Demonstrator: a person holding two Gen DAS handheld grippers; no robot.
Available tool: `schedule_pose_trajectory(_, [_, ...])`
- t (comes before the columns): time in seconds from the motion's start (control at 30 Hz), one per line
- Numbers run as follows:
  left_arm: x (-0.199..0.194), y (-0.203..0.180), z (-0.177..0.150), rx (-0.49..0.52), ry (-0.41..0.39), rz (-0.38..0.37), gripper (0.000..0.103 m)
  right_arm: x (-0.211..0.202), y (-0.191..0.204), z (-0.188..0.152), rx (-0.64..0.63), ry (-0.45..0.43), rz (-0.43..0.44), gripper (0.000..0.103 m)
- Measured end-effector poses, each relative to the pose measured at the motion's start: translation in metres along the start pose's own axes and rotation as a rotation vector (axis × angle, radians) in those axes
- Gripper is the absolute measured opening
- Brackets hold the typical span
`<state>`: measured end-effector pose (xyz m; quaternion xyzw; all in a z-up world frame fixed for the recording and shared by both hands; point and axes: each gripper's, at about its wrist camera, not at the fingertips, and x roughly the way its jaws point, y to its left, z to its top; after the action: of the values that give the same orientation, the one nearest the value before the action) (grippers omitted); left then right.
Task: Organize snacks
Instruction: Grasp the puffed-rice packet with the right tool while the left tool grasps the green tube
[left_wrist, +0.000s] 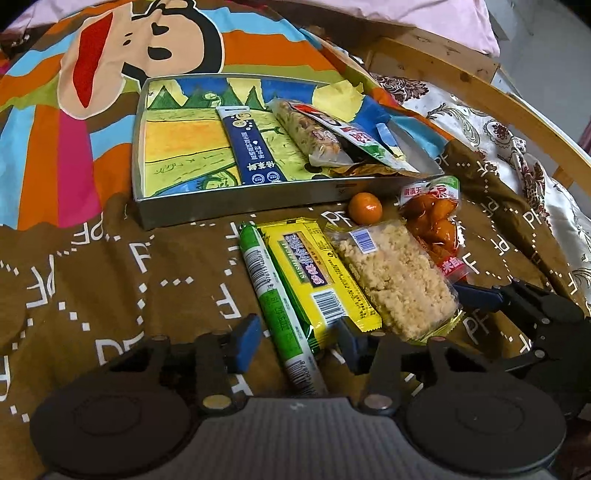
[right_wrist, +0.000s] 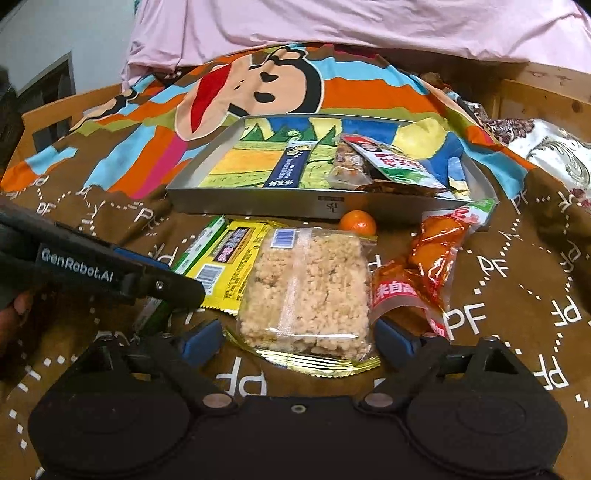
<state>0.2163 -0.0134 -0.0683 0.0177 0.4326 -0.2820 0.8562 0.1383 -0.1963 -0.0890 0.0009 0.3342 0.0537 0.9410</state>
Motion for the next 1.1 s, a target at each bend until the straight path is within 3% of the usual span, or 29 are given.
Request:
schedule_pose_trajectory(0.2, [0.004,-0.008,0.004,0.07,0.021,0.072,0.04,0.002,0.002,-0.001,-0.015,-0.002,-0.006,0.089])
schedule_pose_trajectory(0.3, [0.002,-0.003,0.004,0.061,0.034,0.072,0.037,0.002,0.002,-0.001,-0.011,-0.001,-0.007,0.088])
schedule_pose_trajectory(0.43, [0.0,0.008,0.004,0.006,0.033,0.055,0.036,0.003,0.003,-0.002,-0.02,-0.004,-0.014,0.088])
schedule_pose_trajectory(0.67, [0.012,-0.002,0.012,0.013,0.034,0.131,0.036,0.016,0.005,0.004,-0.027,-0.019,-0.029,0.088])
schedule_pose_trajectory(0.87, [0.022,0.003,0.023,-0.042,0.056,0.141,0.036,0.022,0.005,0.006,-0.018,-0.024,-0.028,0.089])
schedule_pose_trajectory(0.97, [0.023,0.001,0.021,-0.026,0.055,0.148,0.037,0.022,0.004,0.006,-0.012,-0.027,-0.032,0.084])
schedule_pose_trajectory(1.1, [0.019,0.002,0.019,-0.042,0.054,0.142,0.03,0.021,0.003,0.005,-0.004,-0.029,-0.03,0.079])
